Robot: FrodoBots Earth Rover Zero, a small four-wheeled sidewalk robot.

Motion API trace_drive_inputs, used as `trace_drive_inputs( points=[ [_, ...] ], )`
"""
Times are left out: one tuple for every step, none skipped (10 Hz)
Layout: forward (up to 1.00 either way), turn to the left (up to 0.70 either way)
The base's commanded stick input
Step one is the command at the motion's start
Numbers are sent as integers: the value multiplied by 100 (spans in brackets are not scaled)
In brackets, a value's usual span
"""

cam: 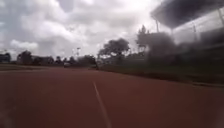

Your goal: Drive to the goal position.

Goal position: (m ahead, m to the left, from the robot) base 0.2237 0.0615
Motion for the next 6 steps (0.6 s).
trace_drive_inputs(
  points=[
    [70, 0],
    [70, 0],
    [70, 0],
    [70, 0],
    [70, 0],
    [70, 0]
  ],
)
